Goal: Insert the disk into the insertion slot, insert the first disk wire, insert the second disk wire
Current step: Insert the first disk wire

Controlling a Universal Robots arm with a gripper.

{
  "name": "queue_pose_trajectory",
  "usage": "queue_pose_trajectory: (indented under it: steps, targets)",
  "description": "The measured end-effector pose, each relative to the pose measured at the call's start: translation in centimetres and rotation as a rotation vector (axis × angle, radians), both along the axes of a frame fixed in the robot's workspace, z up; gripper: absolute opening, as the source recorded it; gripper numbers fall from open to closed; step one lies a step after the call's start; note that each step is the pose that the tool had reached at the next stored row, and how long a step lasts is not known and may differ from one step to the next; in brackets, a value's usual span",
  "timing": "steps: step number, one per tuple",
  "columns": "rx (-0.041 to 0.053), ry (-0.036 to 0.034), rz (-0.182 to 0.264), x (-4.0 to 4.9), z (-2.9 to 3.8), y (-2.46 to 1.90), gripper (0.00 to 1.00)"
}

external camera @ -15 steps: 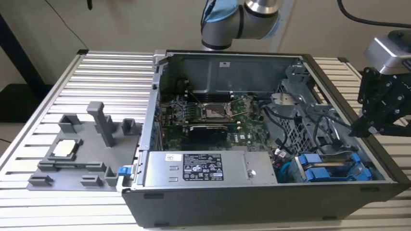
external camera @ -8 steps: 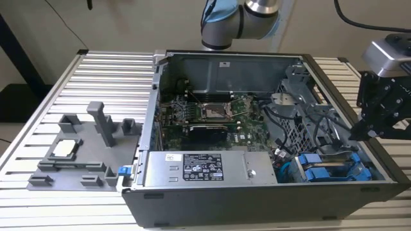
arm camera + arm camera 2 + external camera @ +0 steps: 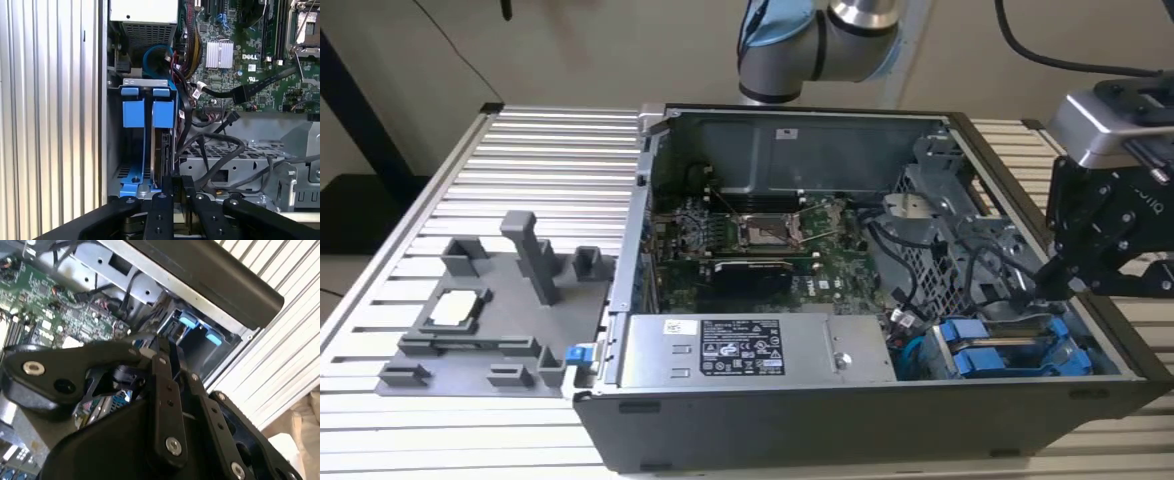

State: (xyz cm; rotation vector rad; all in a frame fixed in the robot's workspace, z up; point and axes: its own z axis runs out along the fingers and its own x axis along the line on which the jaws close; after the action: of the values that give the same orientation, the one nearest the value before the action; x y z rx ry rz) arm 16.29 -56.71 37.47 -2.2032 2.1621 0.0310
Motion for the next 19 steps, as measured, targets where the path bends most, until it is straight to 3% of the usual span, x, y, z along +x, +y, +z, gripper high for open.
queue_pose_trajectory:
  steps: [5,10,19]
  targets:
    - [-0.0213,-0.0072,0.0,-0.44,-0.35,0.0,0.19]
    - [-0.0348,-0.0284,0.0,-0.58,-0.78,0.01,0.19]
    - [-0.0429,-0.0286,0.0,-0.67,-1.88,0.01,0.19]
